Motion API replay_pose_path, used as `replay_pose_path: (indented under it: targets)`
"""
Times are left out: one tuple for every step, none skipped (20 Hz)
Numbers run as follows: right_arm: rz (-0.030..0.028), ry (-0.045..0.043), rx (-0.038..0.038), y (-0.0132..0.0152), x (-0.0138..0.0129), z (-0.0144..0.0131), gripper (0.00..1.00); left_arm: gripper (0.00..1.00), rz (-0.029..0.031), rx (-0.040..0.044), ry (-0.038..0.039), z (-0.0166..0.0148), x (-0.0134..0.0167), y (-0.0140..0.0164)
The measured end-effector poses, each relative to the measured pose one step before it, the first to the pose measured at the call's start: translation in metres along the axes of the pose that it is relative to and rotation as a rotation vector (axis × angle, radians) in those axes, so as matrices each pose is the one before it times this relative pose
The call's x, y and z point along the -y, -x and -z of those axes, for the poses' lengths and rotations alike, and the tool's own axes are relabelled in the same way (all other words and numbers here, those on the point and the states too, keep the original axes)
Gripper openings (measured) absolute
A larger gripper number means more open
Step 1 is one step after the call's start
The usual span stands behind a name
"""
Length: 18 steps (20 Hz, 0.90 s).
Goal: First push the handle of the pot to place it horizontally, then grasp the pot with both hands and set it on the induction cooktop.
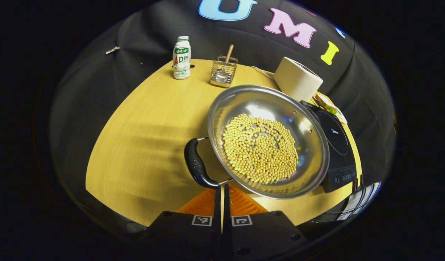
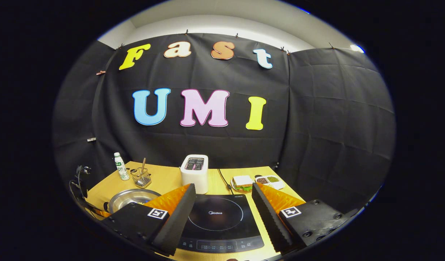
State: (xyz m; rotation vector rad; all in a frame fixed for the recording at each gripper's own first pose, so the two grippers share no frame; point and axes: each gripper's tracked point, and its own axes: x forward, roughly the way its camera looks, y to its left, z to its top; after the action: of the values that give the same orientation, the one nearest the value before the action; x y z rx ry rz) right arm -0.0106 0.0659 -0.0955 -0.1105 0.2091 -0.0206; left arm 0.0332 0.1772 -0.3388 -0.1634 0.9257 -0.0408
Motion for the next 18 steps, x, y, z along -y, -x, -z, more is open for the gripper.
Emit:
replay_pose_path:
  targets:
    - [0.00292, 0.00141, -0.00043, -0.00025, -0.00014, -0.00037, 0.97, 0.05, -0.00586, 0.00411, 0.00473, -0.00612, -0.00481, -0.00187]
    - [0.00209, 0.0012, -0.00191, -0.00099, 0.00015, 0.0, 0.97, 0.05, -0.00574, 0.00552, 0.00258, -0.00551, -0.00446, -0.00281]
    - [0.00084, 0.0012, -0.00174, -0.00052, -0.00063, 0.00183, 0.97, 0.05, -0.00564, 0.00715, -0.00184, -0.00613, -0.00446, -0.00129]
    - [0.00148, 0.00142, -0.00139, -0.00021, -0.00076, -0.00039, 0.97, 0.05, -0.00493, 0.00626, -0.00462, -0.00561, -0.00394, -0.00177]
    - [0.00029, 0.00143, -0.00176, -0.00119, -0.00026, 0.00069, 0.97, 0.05, -0.00548, 0.00419, -0.00494, -0.00519, -0.00353, -0.00207]
    - [-0.00061, 0.00121, -0.00159, -0.00109, -0.00196, 0.00047, 0.97, 0.05, -0.00572, 0.00315, -0.00268, -0.00475, -0.00384, -0.00278]
    - [-0.00033, 0.00154, -0.00164, -0.00022, -0.00068, 0.00044, 0.97, 0.05, -0.00678, 0.00303, 0.0005, -0.00437, -0.0044, -0.00262]
    - [0.00083, 0.00032, -0.0021, -0.00086, -0.00052, 0.00088, 0.97, 0.05, -0.00519, 0.00338, 0.00251, -0.00457, -0.00383, -0.00249]
    - [0.00067, -0.00119, -0.00193, -0.00064, -0.00155, 0.00055, 0.97, 0.05, -0.00349, 0.00404, 0.00137, -0.0047, -0.003, -0.00264]
    - [-0.00105, -0.00206, -0.00407, -0.00104, -0.00172, 0.00092, 0.97, 0.05, -0.00192, 0.00106, 0.00249, -0.00345, -0.00218, -0.00251]
    - [-0.00175, -0.00211, -0.00831, -0.00115, -0.00237, 0.00238, 0.97, 0.05, 0.0004, 0.00032, 0.00415, -0.00346, -0.00252, -0.00216]
    - [-0.00057, -0.00324, -0.00699, -0.00158, -0.00171, 0.00145, 0.97, 0.05, 0.00165, -0.00023, 0.00276, -0.00373, -0.0022, -0.00265]
    - [0.00115, -0.00487, -0.00263, -0.00087, -0.0015, -0.00033, 0.97, 0.05, -0.0008, -0.00029, 0.00049, -0.00234, -0.00365, -0.00215]
    - [0.00095, -0.00475, 0.0016, -0.00087, -0.0014, -0.0019, 0.97, 0.05, -0.00179, 0.00054, -0.00231, -0.00357, -0.00333, -0.00206]
    - [0.00193, -0.00048, 0.00291, -0.00008, -0.00092, -0.0017, 0.97, 0.05, -0.00276, 0.00161, -0.00415, -0.00358, -0.00298, -0.00319]
    - [0.00251, 0.00355, 0.00092, -0.00001, -0.00066, -0.00015, 0.97, 0.05, -0.0032, 0.00277, -0.004, -0.00356, -0.00354, -0.00177]
    - [0.00071, 0.00151, -0.00003, 0.00004, -0.00068, -0.00011, 0.97, 0.05, -0.00099, 0.00144, -0.00186, -0.00397, -0.0022, -0.00181]
    - [0.00025, -0.00263, -0.00584, 0.0005, -0.0008, 0.00076, 0.97, 0.05, 0.00218, 0.00071, -0.00015, -0.00269, -0.00103, -0.00155]
